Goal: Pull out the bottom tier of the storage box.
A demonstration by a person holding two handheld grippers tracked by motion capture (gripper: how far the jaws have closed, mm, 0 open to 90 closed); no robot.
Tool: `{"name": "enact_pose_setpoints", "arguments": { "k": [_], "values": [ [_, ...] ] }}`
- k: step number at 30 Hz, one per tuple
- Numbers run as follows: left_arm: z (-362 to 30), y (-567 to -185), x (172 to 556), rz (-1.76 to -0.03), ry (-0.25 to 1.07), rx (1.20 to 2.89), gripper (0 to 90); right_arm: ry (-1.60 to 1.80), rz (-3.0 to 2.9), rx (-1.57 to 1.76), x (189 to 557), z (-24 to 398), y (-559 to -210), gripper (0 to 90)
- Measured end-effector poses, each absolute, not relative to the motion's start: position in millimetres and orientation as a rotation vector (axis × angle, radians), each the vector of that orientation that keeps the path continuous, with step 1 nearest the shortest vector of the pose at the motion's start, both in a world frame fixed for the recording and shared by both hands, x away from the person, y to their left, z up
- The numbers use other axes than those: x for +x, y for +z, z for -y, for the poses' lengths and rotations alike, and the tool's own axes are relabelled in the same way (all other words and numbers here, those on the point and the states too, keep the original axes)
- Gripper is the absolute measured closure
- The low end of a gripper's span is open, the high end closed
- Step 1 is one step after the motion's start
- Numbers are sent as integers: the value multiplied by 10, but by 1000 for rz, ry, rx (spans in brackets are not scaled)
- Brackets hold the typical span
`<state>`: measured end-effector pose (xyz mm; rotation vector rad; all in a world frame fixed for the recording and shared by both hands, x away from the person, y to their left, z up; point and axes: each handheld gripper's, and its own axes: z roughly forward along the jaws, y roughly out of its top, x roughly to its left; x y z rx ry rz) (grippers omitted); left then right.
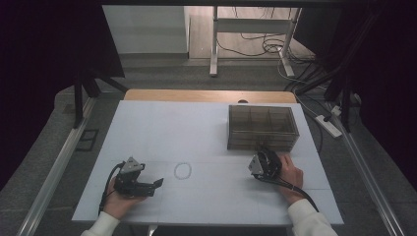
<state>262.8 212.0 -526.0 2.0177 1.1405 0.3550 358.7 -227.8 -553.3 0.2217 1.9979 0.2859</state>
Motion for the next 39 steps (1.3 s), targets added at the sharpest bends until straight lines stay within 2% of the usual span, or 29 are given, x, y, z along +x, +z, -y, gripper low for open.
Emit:
{"name": "enact_pose_setpoints", "arguments": {
  "k": [7, 39],
  "values": [
    [-2119, -5260, 2629, -1141, 355, 2018, 77, 265, -1978, 225, 3592, 2286, -5531, 773],
    [-2141, -5257, 2630, -1144, 359, 2013, 76, 227, -1954, 178, 3472, 2296, -5543, 785]
  ]
}}
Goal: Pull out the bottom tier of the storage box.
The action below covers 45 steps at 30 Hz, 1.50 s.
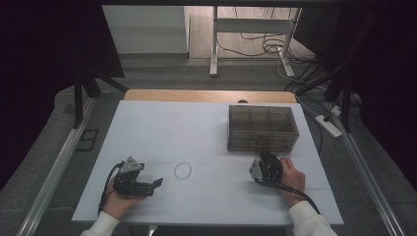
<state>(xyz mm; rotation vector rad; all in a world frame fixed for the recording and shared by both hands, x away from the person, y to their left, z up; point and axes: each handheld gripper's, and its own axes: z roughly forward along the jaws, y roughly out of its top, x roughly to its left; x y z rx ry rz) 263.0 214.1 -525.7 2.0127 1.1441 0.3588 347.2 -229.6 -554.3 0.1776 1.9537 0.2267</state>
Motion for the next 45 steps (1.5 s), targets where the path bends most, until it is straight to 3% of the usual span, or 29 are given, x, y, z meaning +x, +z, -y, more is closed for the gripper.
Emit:
{"name": "enact_pose_setpoints", "arguments": {
  "k": [4, 21, 45],
  "values": [
    [-2139, -5255, 2629, -1144, 359, 2012, 76, 248, -1960, 189, 3448, 2303, -5527, 754],
    [-2131, -5253, 2629, -1143, 362, 2013, 76, 729, -2106, 550, 3332, 2599, -5136, 444],
    [-2105, -5245, 2635, -1138, 363, 1998, 76, 992, -2225, 784, 3167, 2936, -5063, 349]
  ]
}}
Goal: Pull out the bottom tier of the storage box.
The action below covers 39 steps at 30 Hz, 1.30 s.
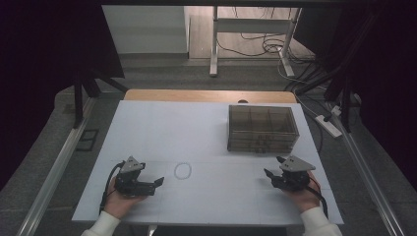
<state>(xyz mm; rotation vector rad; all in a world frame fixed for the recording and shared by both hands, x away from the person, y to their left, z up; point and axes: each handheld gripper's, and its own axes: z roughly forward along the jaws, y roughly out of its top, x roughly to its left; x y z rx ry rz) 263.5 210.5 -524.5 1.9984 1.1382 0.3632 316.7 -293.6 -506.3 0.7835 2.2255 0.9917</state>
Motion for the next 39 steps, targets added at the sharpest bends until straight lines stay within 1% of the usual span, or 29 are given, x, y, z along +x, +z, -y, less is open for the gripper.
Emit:
{"name": "enact_pose_setpoints", "arguments": {
  "k": [8, 15, 23, 39],
  "values": [
    [-2066, -5243, 2648, -1135, 352, 2000, 76, 1048, -2218, 845, 3105, 3083, -5037, 332],
    [-1994, -5222, 2696, -1123, 330, 1987, 76, 1055, -2214, 878, 3151, 3142, -5034, 319],
    [-1806, -5152, 2804, -1084, 325, 2003, 86, 1036, -2226, 906, 3207, 3182, -5001, 280],
    [-1512, -5058, 2987, -1037, 312, 2025, 93, 1030, -2194, 936, 3261, 3265, -4977, 277]
  ]
}}
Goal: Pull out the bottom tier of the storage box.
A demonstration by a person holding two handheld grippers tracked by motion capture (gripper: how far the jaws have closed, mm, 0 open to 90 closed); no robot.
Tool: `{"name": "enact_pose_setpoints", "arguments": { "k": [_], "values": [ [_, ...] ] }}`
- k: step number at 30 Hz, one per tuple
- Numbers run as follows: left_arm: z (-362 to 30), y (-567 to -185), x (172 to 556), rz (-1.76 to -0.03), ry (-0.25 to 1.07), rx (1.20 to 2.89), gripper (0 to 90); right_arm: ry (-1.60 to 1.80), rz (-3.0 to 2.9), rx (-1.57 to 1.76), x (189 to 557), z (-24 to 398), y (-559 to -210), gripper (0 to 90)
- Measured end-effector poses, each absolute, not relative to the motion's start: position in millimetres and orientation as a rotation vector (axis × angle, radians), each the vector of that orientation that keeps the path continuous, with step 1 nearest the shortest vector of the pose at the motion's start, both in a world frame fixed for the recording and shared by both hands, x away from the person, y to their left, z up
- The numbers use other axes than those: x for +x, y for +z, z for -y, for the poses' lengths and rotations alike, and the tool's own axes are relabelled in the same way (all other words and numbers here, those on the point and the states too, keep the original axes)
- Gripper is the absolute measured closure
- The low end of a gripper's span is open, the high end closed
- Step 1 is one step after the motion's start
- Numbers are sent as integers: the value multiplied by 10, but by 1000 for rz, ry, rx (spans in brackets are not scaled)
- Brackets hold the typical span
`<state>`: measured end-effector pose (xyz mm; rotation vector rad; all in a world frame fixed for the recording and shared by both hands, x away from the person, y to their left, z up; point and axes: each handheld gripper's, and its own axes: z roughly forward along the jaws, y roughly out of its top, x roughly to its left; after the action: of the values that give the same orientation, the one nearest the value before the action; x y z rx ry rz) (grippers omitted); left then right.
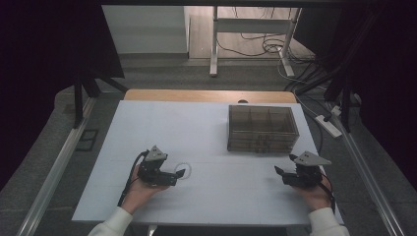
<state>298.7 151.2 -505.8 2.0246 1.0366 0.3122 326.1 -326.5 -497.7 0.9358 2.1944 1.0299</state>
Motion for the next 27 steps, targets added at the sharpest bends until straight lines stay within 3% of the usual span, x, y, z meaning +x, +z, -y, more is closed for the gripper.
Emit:
{"name": "enact_pose_setpoints", "arguments": {
  "k": [27],
  "values": [
    [-1042, -4967, 3262, -967, 260, 2058, 100, 1014, -2169, 971, 3364, 3364, -4955, 278]
  ]
}}
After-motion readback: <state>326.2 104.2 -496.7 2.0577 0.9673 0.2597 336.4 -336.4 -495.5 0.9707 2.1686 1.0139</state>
